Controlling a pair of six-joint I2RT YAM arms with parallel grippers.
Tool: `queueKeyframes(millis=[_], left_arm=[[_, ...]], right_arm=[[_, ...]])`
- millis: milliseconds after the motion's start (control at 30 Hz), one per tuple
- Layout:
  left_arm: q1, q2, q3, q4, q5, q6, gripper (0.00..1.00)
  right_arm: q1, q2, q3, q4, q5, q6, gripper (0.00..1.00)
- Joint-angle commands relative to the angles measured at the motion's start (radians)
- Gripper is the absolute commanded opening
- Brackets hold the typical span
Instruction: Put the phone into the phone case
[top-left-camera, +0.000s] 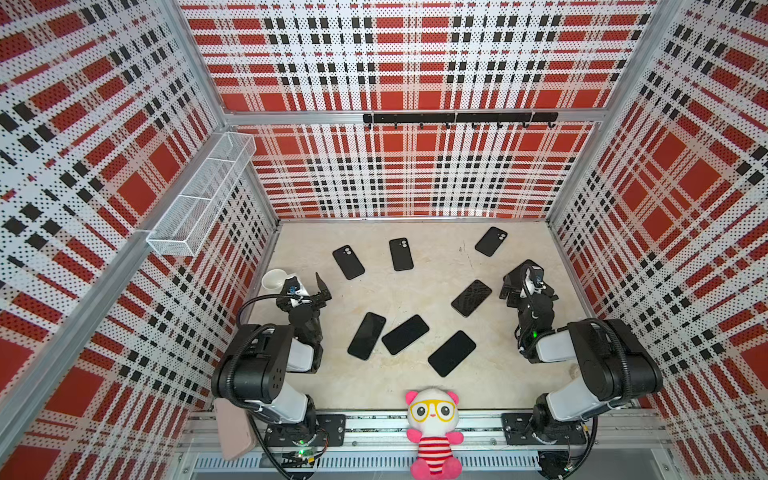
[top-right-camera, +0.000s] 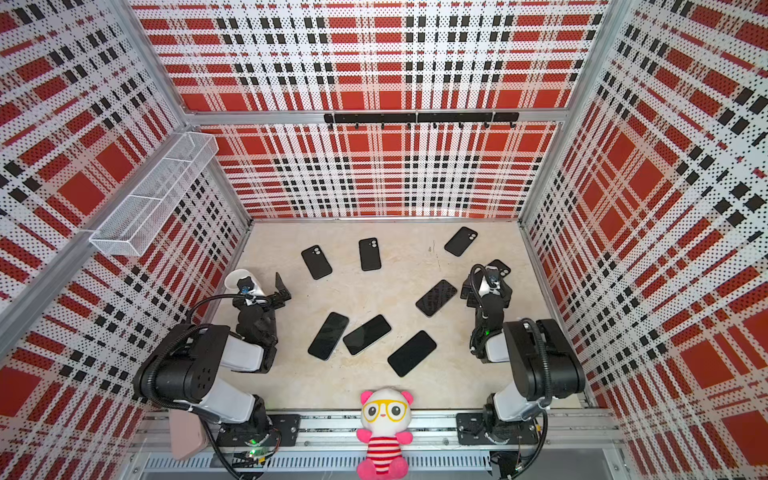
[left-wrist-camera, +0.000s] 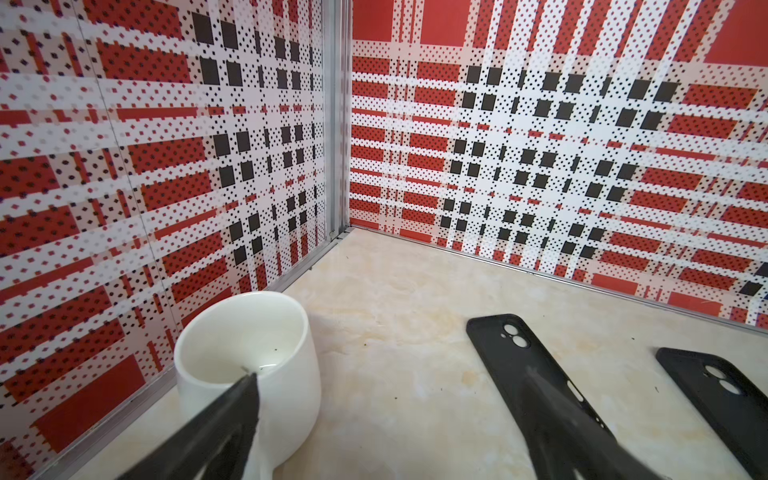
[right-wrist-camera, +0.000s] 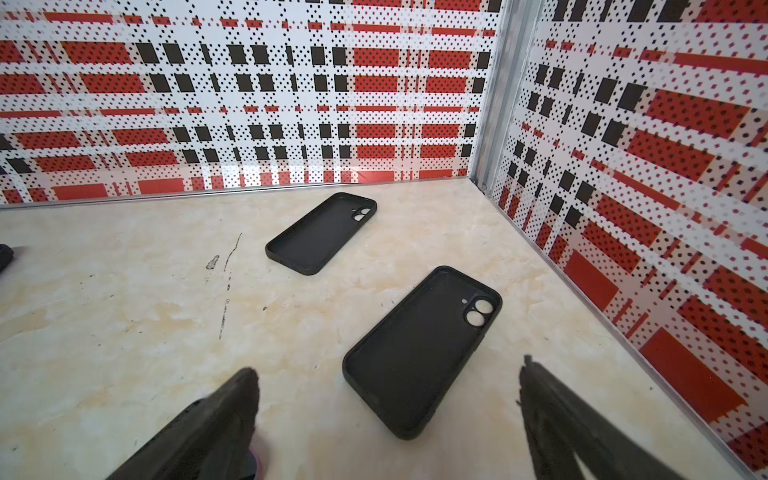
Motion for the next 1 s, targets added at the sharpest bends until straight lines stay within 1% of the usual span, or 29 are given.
queueKeyframes(millis=[0, 633, 867, 900, 967], left_arm=[[0.001, 0.008, -0.004, 0.037, 0.001, 0.012, 0.98], [0.004, 0.011, 0.002, 0.031, 0.005, 0.010, 0.98], [0.019, 0.007, 0.002, 0.022, 0.033, -0.002, 0.98], [0.019, 0.005, -0.002, 0.026, 0.034, -0.003, 0.98], [0.019, -0.011, -0.003, 0.031, 0.025, 0.001, 0.98]], right_arm=[[-0.007, 0.003, -0.003, 0.032, -0.003, 0.003, 1.00], [-0.008, 0.006, 0.004, 0.016, -0.010, 0.007, 1.00], [-0.019, 0.001, 0.003, 0.016, -0.031, 0.013, 1.00], [-0.019, -0.016, 0.012, -0.008, -0.029, 0.014, 1.00], [-0.020, -0.101, 0.081, -0.216, -0.016, 0.017, 1.00]])
